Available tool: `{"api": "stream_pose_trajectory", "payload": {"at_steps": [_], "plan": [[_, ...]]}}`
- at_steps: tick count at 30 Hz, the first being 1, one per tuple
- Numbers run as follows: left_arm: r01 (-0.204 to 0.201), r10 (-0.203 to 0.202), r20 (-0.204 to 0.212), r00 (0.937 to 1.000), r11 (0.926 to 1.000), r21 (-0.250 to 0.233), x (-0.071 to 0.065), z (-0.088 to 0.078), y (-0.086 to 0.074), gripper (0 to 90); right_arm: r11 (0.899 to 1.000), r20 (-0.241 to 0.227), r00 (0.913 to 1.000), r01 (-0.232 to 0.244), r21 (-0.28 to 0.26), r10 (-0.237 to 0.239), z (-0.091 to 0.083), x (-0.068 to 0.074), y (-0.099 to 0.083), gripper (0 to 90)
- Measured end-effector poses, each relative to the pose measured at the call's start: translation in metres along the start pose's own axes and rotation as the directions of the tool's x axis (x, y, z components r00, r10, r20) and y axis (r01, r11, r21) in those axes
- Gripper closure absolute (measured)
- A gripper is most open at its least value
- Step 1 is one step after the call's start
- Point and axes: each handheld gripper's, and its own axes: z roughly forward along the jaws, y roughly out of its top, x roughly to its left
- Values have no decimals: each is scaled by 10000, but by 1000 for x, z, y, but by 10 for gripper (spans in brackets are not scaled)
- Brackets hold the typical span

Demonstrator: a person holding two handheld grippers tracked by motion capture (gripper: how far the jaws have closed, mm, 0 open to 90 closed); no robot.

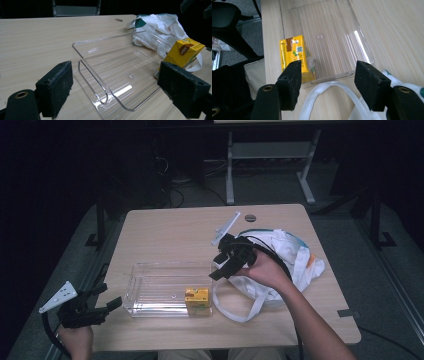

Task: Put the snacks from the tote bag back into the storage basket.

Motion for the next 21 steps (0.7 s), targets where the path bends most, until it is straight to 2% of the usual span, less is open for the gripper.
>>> {"api": "stream_pose_trajectory", "payload": {"at_steps": [21], "plan": [[-41,41,4,10000,10000,77,-1,1,0,128,9984,366,9978,-547,-124,551,-13,-13,-20,375]]}}
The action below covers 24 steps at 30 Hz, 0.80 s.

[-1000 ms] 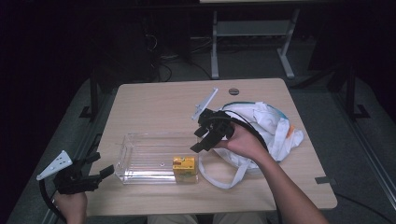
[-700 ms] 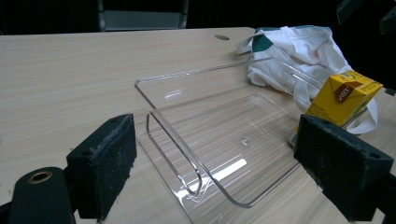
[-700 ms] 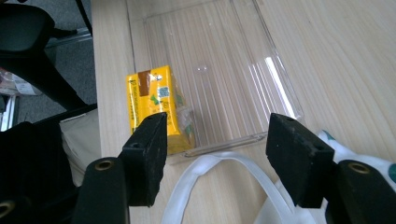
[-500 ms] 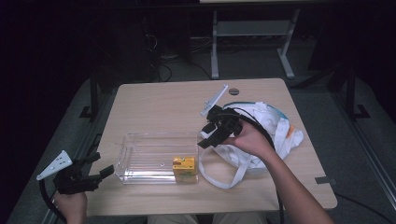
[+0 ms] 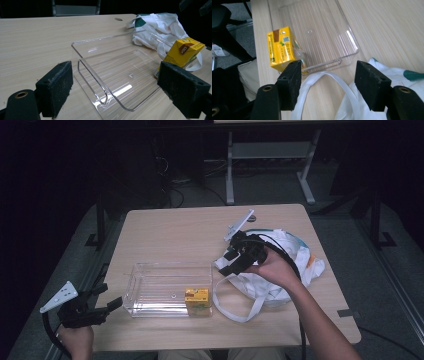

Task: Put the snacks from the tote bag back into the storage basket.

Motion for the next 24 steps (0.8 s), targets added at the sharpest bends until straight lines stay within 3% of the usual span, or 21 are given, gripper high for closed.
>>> {"api": "stream_pose_trajectory", "payload": {"at_steps": [24], "plan": [[-6,6,8,10000,10000,45,0,1,0,127,9971,496,9961,-721,-242,733,-11,-13,-28,353]]}}
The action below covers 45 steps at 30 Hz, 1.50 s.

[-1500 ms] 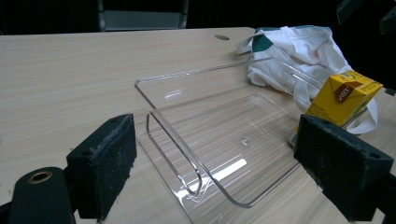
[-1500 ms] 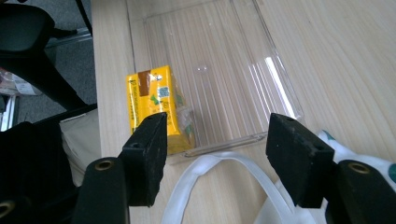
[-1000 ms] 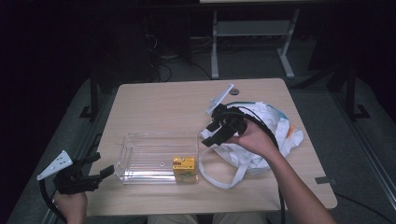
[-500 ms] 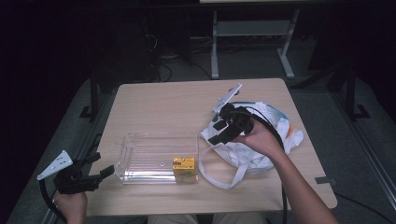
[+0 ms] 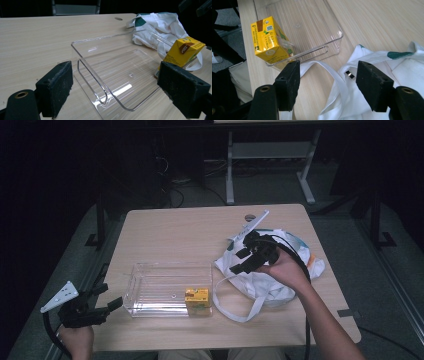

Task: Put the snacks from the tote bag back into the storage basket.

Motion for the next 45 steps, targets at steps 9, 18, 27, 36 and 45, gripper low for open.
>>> {"api": "stream_pose_trajectory", "payload": {"at_steps": [9,18,27,36,45], "plan": [[-28,28,16,10000,10000,26,0,0,0,128,9998,97,9998,-176,-15,176,-2,-3,-11,345],[-15,15,22,10000,10000,33,0,1,0,128,9993,227,9991,-367,-26,368,-5,-7,-21,344],[24,-24,31,10000,10000,36,-1,2,0,127,9982,272,9978,-602,-83,604,-5,-9,-34,344],[37,-37,28,10000,10000,16,-1,2,0,128,9942,388,9936,-1049,-219,1057,-9,-11,-50,343],[36,-36,59,10000,10000,73,-2,3,0,127,9884,506,9878,-1454,-441,1476,-14,-12,-70,341]]}}
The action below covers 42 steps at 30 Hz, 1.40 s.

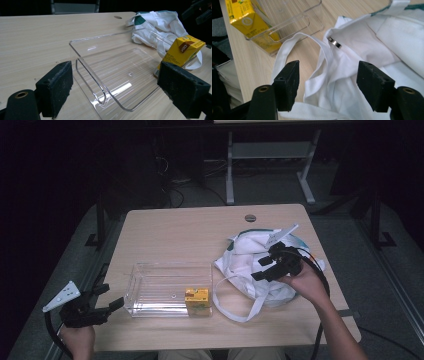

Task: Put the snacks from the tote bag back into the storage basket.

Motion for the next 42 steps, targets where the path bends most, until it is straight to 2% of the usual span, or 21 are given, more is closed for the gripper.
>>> {"api": "stream_pose_trajectory", "payload": {"at_steps": [18,30,42], "plan": [[-122,121,79,9999,9998,177,-1,4,0,128,9970,366,9977,-543,-553,564,-12,-5,-39,337],[-73,71,99,9999,9997,249,-3,5,0,128,9931,555,9937,-939,-702,978,-20,-7,-64,337],[-181,176,136,9998,9992,365,-5,7,0,127,9909,695,9916,-1028,-871,1090,-24,-3,-83,341]]}}
